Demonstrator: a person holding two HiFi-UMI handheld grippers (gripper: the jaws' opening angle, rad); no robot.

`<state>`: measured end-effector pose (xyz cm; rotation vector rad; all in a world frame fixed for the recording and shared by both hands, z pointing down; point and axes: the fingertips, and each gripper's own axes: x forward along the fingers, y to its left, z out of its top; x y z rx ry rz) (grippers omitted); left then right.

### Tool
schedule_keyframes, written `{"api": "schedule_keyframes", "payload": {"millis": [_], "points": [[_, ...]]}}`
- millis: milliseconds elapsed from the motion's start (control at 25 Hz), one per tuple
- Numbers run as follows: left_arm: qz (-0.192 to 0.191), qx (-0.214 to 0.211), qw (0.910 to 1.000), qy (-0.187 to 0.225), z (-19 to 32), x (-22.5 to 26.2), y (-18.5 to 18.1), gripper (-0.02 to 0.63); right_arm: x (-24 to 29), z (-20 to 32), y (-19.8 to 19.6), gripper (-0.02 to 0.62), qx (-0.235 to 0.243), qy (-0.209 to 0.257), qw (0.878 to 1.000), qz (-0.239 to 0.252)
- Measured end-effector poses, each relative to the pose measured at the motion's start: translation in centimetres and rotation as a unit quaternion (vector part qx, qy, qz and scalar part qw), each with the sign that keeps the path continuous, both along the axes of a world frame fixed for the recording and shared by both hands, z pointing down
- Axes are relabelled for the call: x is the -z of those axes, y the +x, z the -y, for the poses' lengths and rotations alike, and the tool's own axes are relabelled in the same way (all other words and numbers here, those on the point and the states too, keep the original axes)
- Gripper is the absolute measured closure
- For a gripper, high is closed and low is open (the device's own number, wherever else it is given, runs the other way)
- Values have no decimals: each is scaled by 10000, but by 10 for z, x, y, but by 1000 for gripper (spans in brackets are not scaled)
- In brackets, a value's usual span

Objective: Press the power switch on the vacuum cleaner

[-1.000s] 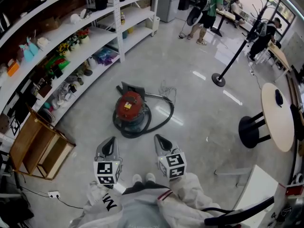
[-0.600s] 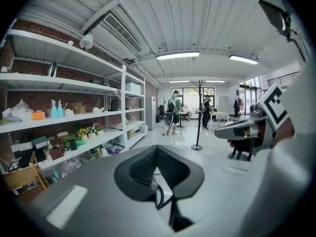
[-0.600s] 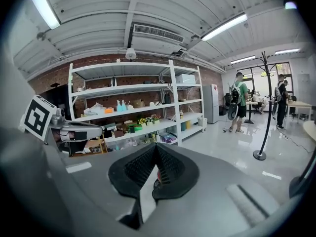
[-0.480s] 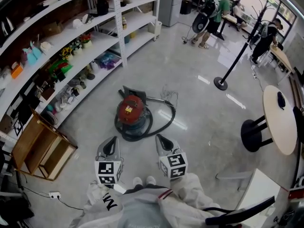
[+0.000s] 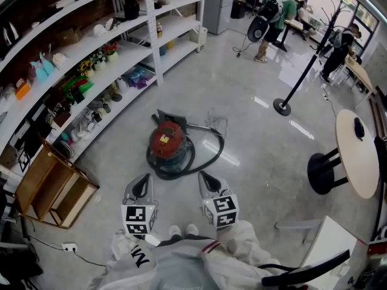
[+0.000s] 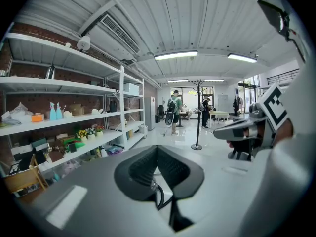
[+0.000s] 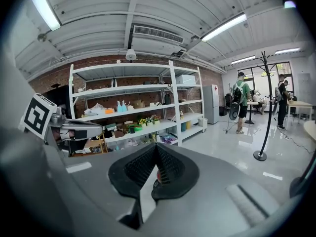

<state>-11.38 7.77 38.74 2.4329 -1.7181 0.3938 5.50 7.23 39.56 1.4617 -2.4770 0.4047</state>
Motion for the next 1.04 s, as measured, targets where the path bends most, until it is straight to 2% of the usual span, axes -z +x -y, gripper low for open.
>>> {"api": "schedule_keyframes", "payload": {"millis": [1040], "points": [[-17,66,9999,-76,3,-6,-3,606,-9,5,-3,596,52,-86,9999,-20]]}}
